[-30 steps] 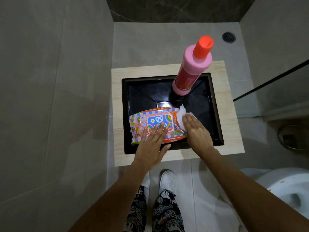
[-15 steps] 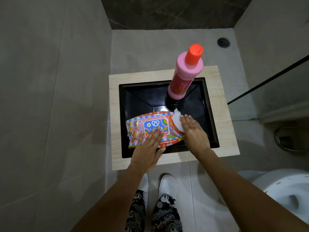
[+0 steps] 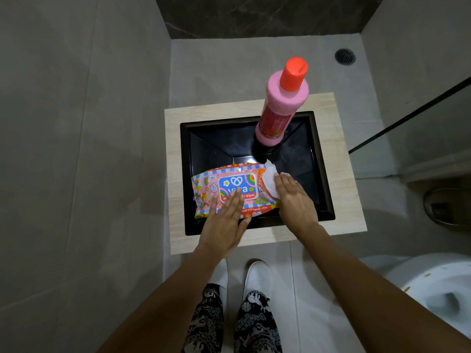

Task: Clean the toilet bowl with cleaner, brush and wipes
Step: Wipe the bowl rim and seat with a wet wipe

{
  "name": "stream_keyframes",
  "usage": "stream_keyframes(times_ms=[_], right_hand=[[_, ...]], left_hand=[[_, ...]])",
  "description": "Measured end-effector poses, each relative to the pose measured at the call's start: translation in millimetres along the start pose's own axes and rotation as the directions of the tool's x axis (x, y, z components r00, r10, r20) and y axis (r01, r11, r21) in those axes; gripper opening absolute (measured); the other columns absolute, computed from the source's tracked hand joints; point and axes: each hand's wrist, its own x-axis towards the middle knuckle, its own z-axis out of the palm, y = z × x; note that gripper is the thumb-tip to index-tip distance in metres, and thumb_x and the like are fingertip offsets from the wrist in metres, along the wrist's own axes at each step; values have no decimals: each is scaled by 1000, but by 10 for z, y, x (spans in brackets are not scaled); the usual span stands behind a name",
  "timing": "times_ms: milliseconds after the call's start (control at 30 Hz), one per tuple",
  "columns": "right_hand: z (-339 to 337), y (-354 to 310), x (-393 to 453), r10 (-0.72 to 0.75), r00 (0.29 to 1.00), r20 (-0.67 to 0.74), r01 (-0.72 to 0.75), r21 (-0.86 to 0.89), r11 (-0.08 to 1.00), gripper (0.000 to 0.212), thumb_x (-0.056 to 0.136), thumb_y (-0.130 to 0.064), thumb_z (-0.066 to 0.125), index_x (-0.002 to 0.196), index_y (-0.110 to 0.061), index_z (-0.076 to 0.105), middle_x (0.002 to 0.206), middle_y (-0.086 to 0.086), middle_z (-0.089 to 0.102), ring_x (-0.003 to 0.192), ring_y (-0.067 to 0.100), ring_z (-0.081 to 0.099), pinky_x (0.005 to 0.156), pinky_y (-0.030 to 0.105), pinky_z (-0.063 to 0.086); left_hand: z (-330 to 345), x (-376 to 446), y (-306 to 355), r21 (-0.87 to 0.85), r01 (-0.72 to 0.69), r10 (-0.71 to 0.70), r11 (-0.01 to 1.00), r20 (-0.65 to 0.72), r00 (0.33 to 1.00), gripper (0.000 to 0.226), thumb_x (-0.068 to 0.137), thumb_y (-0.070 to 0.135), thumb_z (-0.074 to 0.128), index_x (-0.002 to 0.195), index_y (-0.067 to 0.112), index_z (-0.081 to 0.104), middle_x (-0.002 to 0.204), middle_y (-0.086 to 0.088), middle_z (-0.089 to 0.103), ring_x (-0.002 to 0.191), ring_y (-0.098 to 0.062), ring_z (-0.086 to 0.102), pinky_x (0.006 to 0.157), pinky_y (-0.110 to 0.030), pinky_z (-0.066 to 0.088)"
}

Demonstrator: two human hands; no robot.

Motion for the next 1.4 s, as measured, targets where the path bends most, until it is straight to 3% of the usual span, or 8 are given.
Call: stream_keyframes(times_ms=[100,233,367,467,600,767,933,1400], right_hand=[[-30,-28,-9,1,1000,-6,-1,0,1000,77,94,-20,56,152,-9,7,159,11,13,148,23,9,119,30,6],[-30,-55,0,-9,1000,-11,9,18,1000,77,93,-22,57,152,-9,9,159,12,16,148,23,11,119,32,9],[-34,-48,-10,-2,1000,-22,2,30,1000,77,93,-20,59,152,-8,11,158,14,18,147,25,13,119,32,9],[-24,-18,-12,-4,999,-32,5,16,1000,75,93,-18,57,152,-7,12,158,14,19,147,25,14,119,31,8],[11,27,-21,-11,998,-55,12,22,1000,73,88,-8,59,150,-3,21,154,18,26,145,29,21,119,35,14],[65,75,-35,-18,998,-67,19,12,1000,75,83,-2,60,149,-2,24,152,19,30,144,31,24,118,36,16],[138,118,4,-22,996,-86,23,10,1000,76,79,1,63,147,1,28,150,22,34,142,33,28,117,37,18],[149,124,49,-18,998,-56,20,43,999,78,86,-3,58,151,-4,16,156,17,22,146,28,17,119,34,10]], left_hand=[[-44,-3,-34,8,-18,18,1000,1,1000,83,80,51,-23,152,15,-2,159,0,-8,146,-13,-7,115,-45,-10],[-49,-82,-154,-56,-88,81,995,-106,991,71,99,48,-4,147,10,29,155,-4,25,142,-17,27,112,-47,4],[-121,-33,-191,-139,-92,71,986,-148,986,71,96,53,3,151,11,18,157,-1,9,144,-10,5,115,-42,-4],[-227,57,-132,-46,-59,52,997,-141,989,67,96,46,5,150,11,23,158,-7,16,146,-17,14,114,-45,0],[-269,177,-124,-53,11,-16,999,-94,995,55,104,36,15,152,14,2,160,-2,-4,147,-15,-3,116,-46,-5],[-287,301,-121,31,60,-59,998,-22,998,70,101,36,39,152,18,-7,160,-4,-11,147,-20,-6,114,-49,-8],[-326,421,-152,79,44,-45,996,9,999,70,102,41,31,150,16,-13,159,-4,-15,147,-20,-10,116,-49,-2],[-315,532,2,66,132,-133,989,20,991,97,92,32,57,147,8,-19,157,-10,-20,146,-25,-15,114,-54,1]])
